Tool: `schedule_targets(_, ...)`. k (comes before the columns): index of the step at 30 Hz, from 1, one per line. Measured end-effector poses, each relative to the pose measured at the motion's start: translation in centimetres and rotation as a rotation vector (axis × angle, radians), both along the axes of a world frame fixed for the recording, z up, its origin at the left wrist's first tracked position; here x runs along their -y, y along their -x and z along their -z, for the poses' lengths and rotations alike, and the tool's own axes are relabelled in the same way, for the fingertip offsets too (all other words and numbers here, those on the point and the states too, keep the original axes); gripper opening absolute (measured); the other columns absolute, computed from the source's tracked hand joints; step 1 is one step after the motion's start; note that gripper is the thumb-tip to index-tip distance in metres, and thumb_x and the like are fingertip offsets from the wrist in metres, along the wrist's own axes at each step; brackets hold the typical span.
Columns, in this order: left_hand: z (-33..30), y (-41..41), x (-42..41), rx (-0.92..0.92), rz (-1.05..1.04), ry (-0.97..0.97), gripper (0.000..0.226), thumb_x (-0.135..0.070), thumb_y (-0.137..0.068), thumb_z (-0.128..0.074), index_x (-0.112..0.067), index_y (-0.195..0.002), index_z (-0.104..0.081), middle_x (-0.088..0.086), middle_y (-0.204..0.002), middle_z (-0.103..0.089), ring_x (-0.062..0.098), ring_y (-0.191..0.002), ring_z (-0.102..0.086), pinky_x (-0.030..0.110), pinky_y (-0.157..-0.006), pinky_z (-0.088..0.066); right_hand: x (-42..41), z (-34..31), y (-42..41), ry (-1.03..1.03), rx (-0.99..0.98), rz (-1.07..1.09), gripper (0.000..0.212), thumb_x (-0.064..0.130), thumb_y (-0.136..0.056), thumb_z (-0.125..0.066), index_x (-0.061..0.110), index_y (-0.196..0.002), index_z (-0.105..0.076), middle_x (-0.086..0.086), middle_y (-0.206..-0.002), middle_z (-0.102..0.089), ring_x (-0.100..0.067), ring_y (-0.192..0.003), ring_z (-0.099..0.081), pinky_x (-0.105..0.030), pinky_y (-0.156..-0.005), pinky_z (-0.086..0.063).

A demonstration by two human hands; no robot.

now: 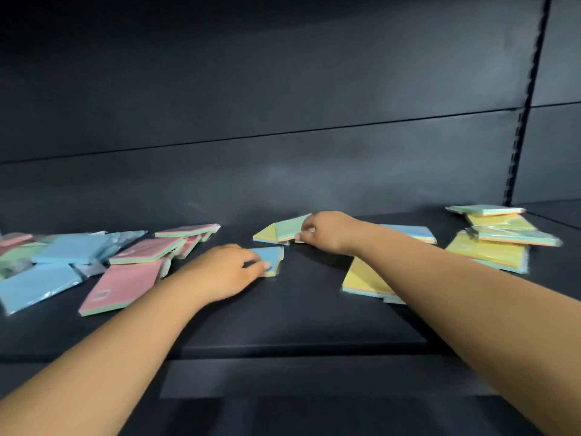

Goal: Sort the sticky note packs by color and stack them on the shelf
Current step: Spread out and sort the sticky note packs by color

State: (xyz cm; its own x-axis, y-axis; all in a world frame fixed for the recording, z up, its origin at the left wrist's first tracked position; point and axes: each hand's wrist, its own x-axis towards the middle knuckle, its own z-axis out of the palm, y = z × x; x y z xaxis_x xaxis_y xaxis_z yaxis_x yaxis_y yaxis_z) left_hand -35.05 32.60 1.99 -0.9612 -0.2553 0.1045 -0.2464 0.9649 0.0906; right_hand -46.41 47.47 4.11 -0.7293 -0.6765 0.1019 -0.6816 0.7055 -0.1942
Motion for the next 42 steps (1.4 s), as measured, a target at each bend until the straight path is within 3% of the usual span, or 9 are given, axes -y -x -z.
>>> schedule_targets(4, 1.0, -0.1, 0.2, -0.025, 0.013, 0.048, 0.042, -0.047, -0.096, -0.033, -0.025, -0.123, -0.056, 0.001, -0.13, -0.049, 0.022, -0.124, -0.041, 0.03, -0.102, -0.035, 3.0, 1.8, 2.5, -0.098, -0.06, -0.037, 0.052, 0.042, -0.098, -0.037, 0.017, -0.143, -0.034, -0.009, -0.153, -0.027, -0.027, -0.141, -0.023, -0.041, -0.113, -0.026)
schedule_targets(8, 0.8, 0.0, 0.6, -0.034, -0.009, 0.03, 0.043, -0.046, -0.096, -0.035, -0.021, -0.124, -0.056, 0.003, -0.132, -0.048, 0.023, -0.125, -0.04, 0.028, -0.101, -0.032, 3.2, 3.2, 4.7, -0.158, -0.057, 0.008, 0.053, 0.039, -0.099, -0.034, 0.026, -0.148, -0.021, -0.004, -0.157, -0.016, -0.025, -0.145, -0.01, -0.048, -0.114, -0.02)
schedule_targets(13, 0.9, 0.1, 0.6, -0.058, -0.059, 0.003, 0.045, -0.051, -0.093, -0.038, -0.028, -0.132, -0.046, 0.001, -0.135, -0.043, 0.022, -0.128, -0.035, 0.029, -0.1, -0.03, 1.8, 2.8, 4.8, -0.105, -0.088, 0.042, 0.045, 0.027, -0.101, -0.033, 0.018, -0.145, -0.03, -0.01, -0.149, -0.032, -0.03, -0.138, -0.026, -0.038, -0.112, -0.026)
schedule_targets(20, 0.9, 0.2, 0.8, -0.058, -0.079, -0.115, 0.05, -0.053, -0.091, -0.042, -0.029, -0.135, -0.04, 0.0, -0.139, -0.035, 0.019, -0.132, -0.032, 0.027, -0.101, -0.029, -1.0, 1.4, 3.3, 0.137, -0.1, 0.139, 0.041, 0.03, -0.089, -0.061, 0.012, -0.126, -0.059, -0.006, -0.131, -0.057, -0.024, -0.12, -0.05, -0.027, -0.096, -0.04)
schedule_targets(24, 1.0, 0.0, 1.3, -0.051, -0.101, -0.194, 0.051, -0.053, -0.09, -0.043, -0.03, -0.136, -0.039, 0.0, -0.141, -0.035, 0.019, -0.13, -0.037, 0.027, -0.096, -0.031, -0.9, 0.9, 2.1, 0.386, -0.013, 0.096, 0.025, 0.029, -0.088, -0.062, 0.02, -0.11, -0.07, -0.008, -0.1, -0.067, -0.019, -0.085, -0.052, -0.018, -0.061, -0.038)
schedule_targets(30, 1.0, -0.3, 0.9, -0.082, 0.04, -0.249, 0.044, -0.05, -0.084, -0.056, -0.033, -0.125, -0.052, -0.007, -0.129, -0.042, 0.01, -0.115, -0.042, 0.02, -0.086, -0.031, -0.6, 0.2, 1.6, 0.716, 0.14, 0.117, 0.02, 0.022, -0.088, -0.064, 0.014, -0.105, -0.071, 0.0, -0.094, -0.064, -0.01, -0.086, -0.051, -0.018, -0.066, -0.039)
schedule_targets(37, -1.3, 2.5, 1.3, -0.082, 0.004, -0.336, 0.025, -0.051, -0.089, -0.047, -0.028, -0.09, -0.058, -0.005, -0.1, -0.057, 0.017, -0.098, -0.053, 0.028, -0.081, -0.038, -0.8, 0.1, 2.4, 0.398, 0.012, 0.245, 0.029, 0.024, -0.088, -0.063, 0.01, -0.113, -0.067, -0.009, -0.116, -0.064, -0.024, -0.11, -0.054, -0.025, -0.081, -0.04)
schedule_targets(40, -1.7, 5.5, 1.8, -0.051, -0.085, -0.307, 0.034, -0.049, -0.091, -0.046, -0.019, -0.104, -0.058, 0.003, -0.106, -0.058, 0.021, -0.095, -0.051, 0.028, -0.078, -0.035, -1.4, -0.2, 2.8, 0.464, -0.044, 0.314, 0.026, 0.017, -0.09, -0.057, 0.007, -0.112, -0.065, -0.013, -0.105, -0.063, -0.028, -0.096, -0.054, -0.028, -0.076, -0.04)
schedule_targets(42, -1.5, 7.3, 2.0, -0.025, -0.153, -0.333, 0.054, -0.052, -0.087, -0.051, -0.016, -0.127, -0.049, 0.006, -0.13, -0.052, 0.024, -0.114, -0.049, 0.028, -0.085, -0.035, -2.0, -0.7, 3.3, 0.572, -0.061, 0.343, 0.027, 0.014, -0.09, -0.056, 0.005, -0.114, -0.065, -0.015, -0.111, -0.064, -0.027, -0.094, -0.056, -0.026, -0.079, -0.044)
